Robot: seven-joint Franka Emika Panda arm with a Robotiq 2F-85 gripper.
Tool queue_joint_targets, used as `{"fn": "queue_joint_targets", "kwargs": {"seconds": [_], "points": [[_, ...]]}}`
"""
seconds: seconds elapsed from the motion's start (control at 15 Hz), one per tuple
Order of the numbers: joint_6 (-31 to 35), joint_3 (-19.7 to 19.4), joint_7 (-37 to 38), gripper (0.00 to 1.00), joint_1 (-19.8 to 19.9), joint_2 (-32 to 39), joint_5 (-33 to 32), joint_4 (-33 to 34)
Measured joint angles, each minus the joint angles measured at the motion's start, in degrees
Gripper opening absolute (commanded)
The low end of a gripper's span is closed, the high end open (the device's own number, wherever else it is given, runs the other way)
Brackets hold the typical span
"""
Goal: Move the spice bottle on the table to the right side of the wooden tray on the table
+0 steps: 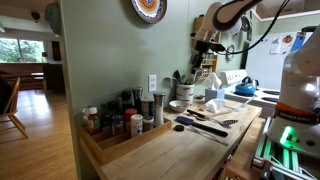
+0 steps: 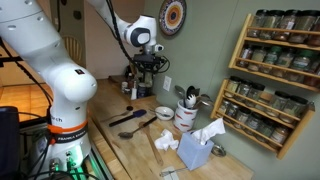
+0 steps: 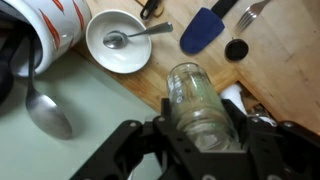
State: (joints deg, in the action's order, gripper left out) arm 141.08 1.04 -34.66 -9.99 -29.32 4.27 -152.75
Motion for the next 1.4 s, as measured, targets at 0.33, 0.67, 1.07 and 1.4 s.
{"fn": "queue_joint_targets", "kwargs": {"seconds": [0.33,0.67,1.07,1.4], "points": [[-2.05,2.96,4.35,0.28,-2.48,3.70,-2.19,6.49],[-2.05,4.18,7.48,0.28,-2.34,12.14,-5.98,12.19],[1.07,3.81,6.50,0.28,-1.70,21.66,-6.30,16.05],[5.08,3.17,1.66,0.53,-1.28,26.10,-2.87,17.15]]}}
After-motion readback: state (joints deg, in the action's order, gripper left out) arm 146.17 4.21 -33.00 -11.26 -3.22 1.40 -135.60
